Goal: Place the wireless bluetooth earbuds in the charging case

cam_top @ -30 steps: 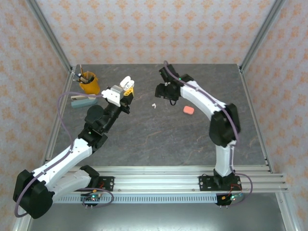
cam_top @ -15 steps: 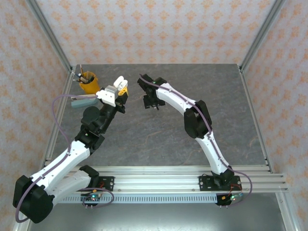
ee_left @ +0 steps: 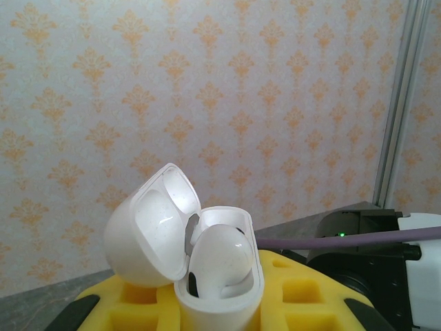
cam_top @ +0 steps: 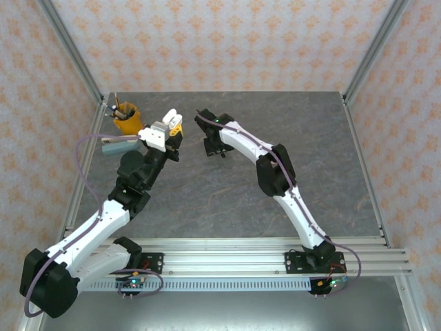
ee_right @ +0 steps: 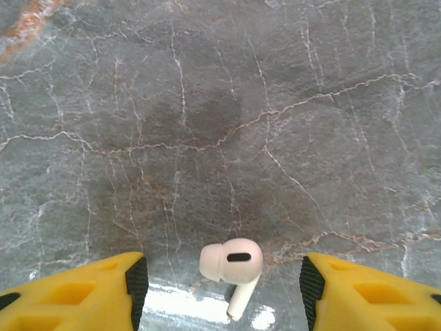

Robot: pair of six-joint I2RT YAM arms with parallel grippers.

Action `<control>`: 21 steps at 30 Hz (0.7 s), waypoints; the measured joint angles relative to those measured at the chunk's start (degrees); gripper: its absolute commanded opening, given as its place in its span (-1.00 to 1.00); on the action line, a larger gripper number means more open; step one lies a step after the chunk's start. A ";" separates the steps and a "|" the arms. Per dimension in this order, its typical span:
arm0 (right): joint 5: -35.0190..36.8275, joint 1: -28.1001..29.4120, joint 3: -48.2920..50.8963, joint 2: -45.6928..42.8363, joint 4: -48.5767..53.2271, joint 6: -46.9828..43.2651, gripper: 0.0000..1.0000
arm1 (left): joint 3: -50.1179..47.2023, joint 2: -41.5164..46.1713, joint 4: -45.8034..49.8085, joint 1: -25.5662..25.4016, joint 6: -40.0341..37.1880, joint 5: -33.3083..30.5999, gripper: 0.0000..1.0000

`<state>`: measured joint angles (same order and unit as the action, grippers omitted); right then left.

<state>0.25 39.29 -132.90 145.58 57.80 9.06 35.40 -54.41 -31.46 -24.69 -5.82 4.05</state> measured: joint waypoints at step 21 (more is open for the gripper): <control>-1.90 -2.47 0.98 0.46 -2.51 -0.09 -0.11 | 0.02 -3.15 0.00 0.09 0.17 1.27 -1.00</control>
<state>-1.65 36.82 -131.92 146.04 55.29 8.97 35.42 -57.56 -31.46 -24.60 -5.65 5.32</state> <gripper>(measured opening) 0.447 0.193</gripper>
